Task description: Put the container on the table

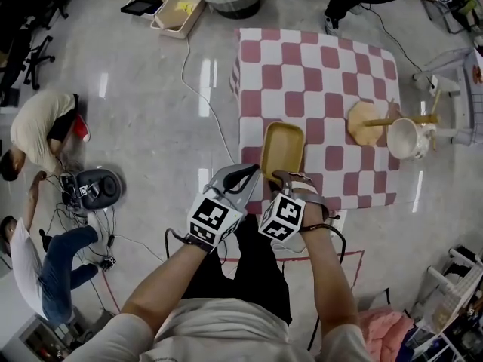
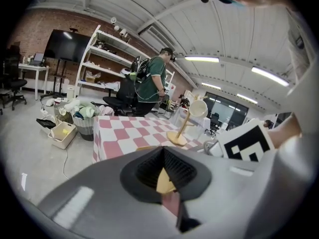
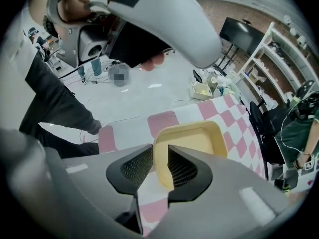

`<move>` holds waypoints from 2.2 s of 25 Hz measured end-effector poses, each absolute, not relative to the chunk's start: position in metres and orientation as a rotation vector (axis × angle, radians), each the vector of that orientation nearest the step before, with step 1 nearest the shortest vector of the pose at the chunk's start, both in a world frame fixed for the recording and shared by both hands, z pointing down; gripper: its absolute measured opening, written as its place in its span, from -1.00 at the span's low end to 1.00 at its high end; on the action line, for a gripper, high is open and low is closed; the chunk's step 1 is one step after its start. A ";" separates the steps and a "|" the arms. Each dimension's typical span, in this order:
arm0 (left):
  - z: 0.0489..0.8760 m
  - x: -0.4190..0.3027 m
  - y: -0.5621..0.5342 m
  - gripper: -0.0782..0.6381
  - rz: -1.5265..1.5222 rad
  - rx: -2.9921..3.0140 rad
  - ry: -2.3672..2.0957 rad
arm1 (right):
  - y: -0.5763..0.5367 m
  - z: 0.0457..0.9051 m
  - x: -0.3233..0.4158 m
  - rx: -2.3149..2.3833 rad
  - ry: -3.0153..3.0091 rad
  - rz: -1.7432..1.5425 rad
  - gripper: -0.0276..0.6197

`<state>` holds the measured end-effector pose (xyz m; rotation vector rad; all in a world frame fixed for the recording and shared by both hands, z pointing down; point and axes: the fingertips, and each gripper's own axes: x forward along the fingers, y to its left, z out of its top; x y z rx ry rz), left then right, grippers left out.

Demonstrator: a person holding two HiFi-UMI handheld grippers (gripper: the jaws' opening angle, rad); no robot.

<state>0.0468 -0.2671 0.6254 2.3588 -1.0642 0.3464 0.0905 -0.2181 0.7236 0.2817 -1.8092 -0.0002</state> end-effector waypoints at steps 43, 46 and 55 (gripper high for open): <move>0.369 0.005 -0.181 -0.76 0.163 2.715 -0.911 | -0.181 0.364 0.064 1.436 -2.212 0.123 -0.89; 0.350 0.002 -0.177 -0.76 0.124 2.742 -0.915 | -0.176 0.350 0.063 1.480 -2.251 0.144 -0.89; 0.307 -0.013 -0.166 -0.76 0.042 2.797 -0.952 | -0.163 0.316 0.053 1.552 -2.360 0.178 -0.89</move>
